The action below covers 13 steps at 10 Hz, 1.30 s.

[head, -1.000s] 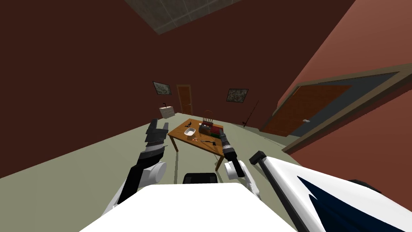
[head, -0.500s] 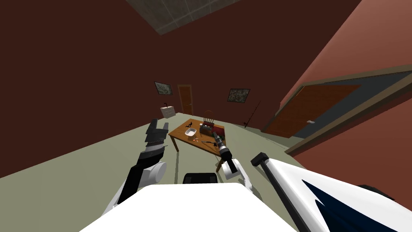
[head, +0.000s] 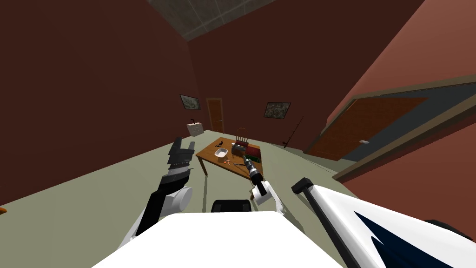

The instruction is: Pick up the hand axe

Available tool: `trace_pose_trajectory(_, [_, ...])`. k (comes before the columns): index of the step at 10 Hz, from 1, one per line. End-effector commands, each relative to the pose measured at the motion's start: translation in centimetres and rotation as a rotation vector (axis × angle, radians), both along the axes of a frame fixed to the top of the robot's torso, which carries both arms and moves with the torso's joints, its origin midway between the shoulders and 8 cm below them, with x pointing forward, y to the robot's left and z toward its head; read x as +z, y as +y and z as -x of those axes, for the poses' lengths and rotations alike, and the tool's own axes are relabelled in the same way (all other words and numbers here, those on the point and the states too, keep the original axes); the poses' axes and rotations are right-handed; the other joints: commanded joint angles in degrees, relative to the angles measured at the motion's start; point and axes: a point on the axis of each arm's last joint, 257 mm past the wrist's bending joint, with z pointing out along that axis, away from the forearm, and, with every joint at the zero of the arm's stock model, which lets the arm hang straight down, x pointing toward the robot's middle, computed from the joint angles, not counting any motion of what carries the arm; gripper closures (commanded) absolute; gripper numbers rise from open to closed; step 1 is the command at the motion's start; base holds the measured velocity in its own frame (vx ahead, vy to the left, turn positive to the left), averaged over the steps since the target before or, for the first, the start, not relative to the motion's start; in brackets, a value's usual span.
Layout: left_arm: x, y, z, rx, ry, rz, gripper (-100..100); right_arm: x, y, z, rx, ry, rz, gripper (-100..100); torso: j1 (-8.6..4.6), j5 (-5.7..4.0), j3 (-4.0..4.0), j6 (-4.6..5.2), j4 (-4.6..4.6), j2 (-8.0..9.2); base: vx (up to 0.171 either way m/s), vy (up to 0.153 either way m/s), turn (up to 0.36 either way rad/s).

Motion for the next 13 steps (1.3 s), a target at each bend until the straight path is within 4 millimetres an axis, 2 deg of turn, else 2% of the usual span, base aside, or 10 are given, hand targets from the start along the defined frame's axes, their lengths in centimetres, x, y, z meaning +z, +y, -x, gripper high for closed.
trace_pose_trajectory(1, [0.0,0.0,0.0,0.000,0.000,0.000,0,-2.8,0.6,0.1,0.021,0.047,0.113,-100,0.00,0.00,0.00,0.00,0.00,0.00,0.007,0.017,0.043])
trace_pose_trajectory(2, [0.0,0.0,0.0,0.000,0.000,0.000,0,-4.7,1.5,0.1,0.048,0.072,0.192,-100,0.00,0.00,0.00,-0.02,0.00,0.00,0.006,0.024,0.058])
trace_pose_trajectory(3, [0.0,0.0,0.0,0.000,0.000,0.000,0,-5.5,1.0,0.2,0.039,0.091,0.215,-100,0.03,0.00,0.01,-0.01,0.00,0.01,0.006,0.021,0.018])
trace_pose_trajectory(4, [0.0,0.0,0.0,0.000,0.000,0.000,0,-7.6,1.6,0.3,0.065,0.118,0.315,-100,0.02,0.01,0.02,0.00,0.01,0.02,0.006,0.024,0.040])
trace_pose_trajectory(5, [0.0,0.0,0.0,0.000,0.000,0.000,0,-7.9,1.3,0.3,0.058,0.130,0.319,-100,0.03,0.01,0.02,-0.01,0.01,0.02,0.002,0.020,0.022])
trace_pose_trajectory(6, [0.0,0.0,0.0,0.000,0.000,0.000,0,-9.9,1.7,0.5,0.081,0.157,0.422,-100,0.01,0.01,0.03,0.01,0.01,0.04,0.000,0.020,0.037])
trace_pose_trajectory(7, [0.0,0.0,0.0,0.000,0.000,0.000,0,-10.2,1.5,0.6,0.077,0.166,0.425,-100,0.00,0.00,0.03,0.00,0.01,0.05,-0.001,0.016,0.020])
trace_pose_trajectory(10, [0.0,0.0,0.0,0.000,0.000,0.000,0,-13.9,1.6,1.1,0.121,0.215,0.637,-100,0.00,0.01,0.03,0.01,0.02,0.05,0.002,0.019,0.036])
trace_pose_trajectory(13, [0.0,0.0,0.0,0.000,0.000,0.000,0,-16.3,1.1,1.7,0.140,0.255,0.754,-100,0.00,0.01,0.02,0.00,0.01,0.02,0.009,0.016,0.030])
